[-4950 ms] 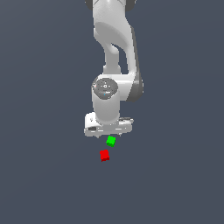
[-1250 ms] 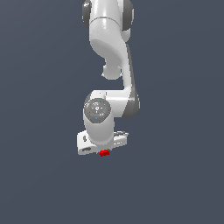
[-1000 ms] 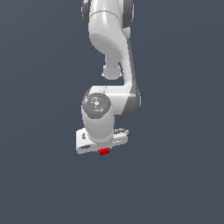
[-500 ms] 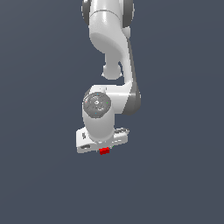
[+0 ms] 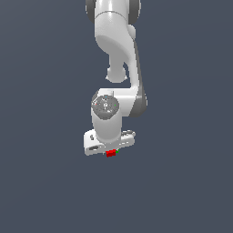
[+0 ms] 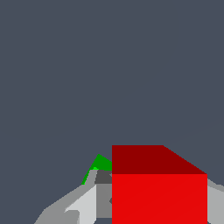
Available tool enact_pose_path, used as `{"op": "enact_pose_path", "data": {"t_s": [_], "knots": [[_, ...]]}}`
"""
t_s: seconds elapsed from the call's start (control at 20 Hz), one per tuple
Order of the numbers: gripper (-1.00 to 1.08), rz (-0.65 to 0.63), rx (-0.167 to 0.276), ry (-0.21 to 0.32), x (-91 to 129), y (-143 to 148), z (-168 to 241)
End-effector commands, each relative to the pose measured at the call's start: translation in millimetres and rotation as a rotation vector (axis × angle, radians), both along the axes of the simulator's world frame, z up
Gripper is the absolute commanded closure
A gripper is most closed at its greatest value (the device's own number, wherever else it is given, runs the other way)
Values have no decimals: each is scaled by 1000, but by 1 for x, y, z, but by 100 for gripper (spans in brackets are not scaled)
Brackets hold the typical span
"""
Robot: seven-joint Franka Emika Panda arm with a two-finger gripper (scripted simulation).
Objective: Stack the red cube on top of the green cube.
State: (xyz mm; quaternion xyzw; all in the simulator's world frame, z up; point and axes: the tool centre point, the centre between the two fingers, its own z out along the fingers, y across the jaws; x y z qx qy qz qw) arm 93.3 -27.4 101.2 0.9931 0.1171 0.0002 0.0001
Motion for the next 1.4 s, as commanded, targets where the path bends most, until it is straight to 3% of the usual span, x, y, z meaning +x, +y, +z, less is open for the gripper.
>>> {"op": "enact_pose_path", "data": {"t_s": [0.0, 0.45, 0.85, 0.9, 1.35], "knots": [[108, 0, 0, 0, -10, 4, -7], [108, 0, 0, 0, -41, 18, -32], [108, 0, 0, 0, -51, 22, -41], [-92, 0, 0, 0, -51, 22, -41], [-92, 0, 0, 0, -51, 22, -41]]}}
